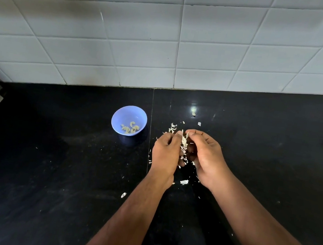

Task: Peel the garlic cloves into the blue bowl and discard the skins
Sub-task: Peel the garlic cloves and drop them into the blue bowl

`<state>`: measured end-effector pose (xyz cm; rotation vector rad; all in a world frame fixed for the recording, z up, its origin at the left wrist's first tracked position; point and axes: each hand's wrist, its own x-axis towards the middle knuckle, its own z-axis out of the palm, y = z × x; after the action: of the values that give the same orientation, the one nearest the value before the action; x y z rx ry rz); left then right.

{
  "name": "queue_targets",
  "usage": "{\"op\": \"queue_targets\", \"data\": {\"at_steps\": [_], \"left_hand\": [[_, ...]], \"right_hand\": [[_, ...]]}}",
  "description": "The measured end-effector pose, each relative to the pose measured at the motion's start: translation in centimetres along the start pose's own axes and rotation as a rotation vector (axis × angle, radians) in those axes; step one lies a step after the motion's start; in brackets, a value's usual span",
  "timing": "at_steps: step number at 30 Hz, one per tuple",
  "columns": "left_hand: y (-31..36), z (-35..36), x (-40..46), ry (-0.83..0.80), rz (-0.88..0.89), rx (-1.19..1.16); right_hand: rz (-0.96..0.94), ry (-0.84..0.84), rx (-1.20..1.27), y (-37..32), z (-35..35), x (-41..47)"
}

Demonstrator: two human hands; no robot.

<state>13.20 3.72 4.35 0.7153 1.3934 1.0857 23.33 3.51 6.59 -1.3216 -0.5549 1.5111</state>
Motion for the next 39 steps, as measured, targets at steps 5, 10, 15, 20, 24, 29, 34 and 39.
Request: {"op": "queue_targets", "data": {"at_steps": [5, 10, 15, 20, 24, 29, 34, 39], "left_hand": [[0.4, -0.6, -0.4, -0.062, 0.107, -0.006], [0.8, -0.8, -0.6, -0.089, 0.154, 0.055], [0.8, -0.8, -0.7, -0.06, 0.182, 0.095], [0.6, -0.7, -0.7, 0.023, 0.248, 0.222], [0.4, -0.3, -0.9, 0.004, 0.237, 0.243], [-0.5, -0.4, -1.1, -0.006, 0.21, 0.266], [-1.1, -0.5, -1.4, 0.02, 0.251, 0.314], [-1.3, -1.2, -0.4, 0.083, 0.268, 0.368]], "right_hand": [[-0.081, 0.025, -0.16, 0.1, -0.7, 0.2], [-0.131, 0.032, -0.187, -0.3, -0.9, 0.3], [-0.154, 0.026, -0.22, -0.4, -1.3, 0.4], [-0.21, 0.027, -0.284, 0.0, -1.3, 0.4], [-0.148, 0.026, -0.242, -0.1, -0.9, 0.3], [0.132, -0.026, -0.097, -0.8, -0.6, 0.7], [0.236, -0.042, -0.04, -0.7, -1.0, 0.9], [0.075, -0.094, -0.124, 0.1, -1.1, 0.5]]}}
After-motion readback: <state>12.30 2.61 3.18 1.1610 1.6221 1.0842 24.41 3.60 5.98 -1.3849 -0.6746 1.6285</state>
